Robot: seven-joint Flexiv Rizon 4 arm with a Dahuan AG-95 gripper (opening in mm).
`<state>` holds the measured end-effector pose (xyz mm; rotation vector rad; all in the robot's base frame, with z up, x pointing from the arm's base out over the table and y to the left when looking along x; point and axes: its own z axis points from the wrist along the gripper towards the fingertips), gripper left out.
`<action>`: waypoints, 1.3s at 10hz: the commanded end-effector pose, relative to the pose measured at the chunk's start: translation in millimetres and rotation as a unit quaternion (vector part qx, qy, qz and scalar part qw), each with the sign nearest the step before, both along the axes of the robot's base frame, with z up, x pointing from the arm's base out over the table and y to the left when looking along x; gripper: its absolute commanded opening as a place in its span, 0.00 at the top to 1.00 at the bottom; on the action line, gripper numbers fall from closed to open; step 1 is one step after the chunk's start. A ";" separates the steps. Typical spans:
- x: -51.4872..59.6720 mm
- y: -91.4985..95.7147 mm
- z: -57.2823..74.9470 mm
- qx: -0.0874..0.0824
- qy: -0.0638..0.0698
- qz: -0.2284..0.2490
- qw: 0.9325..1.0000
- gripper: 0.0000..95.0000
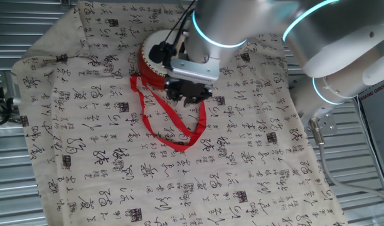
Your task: Play the drum
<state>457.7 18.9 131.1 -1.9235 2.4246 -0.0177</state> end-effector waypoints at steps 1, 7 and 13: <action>2.0 1.5 -1.4 0.000 0.002 0.000 1.000 0.80; 2.0 -0.8 -12.3 -0.002 -0.001 0.003 1.000 0.80; 7.5 -5.8 -15.1 0.004 0.000 0.003 1.000 0.80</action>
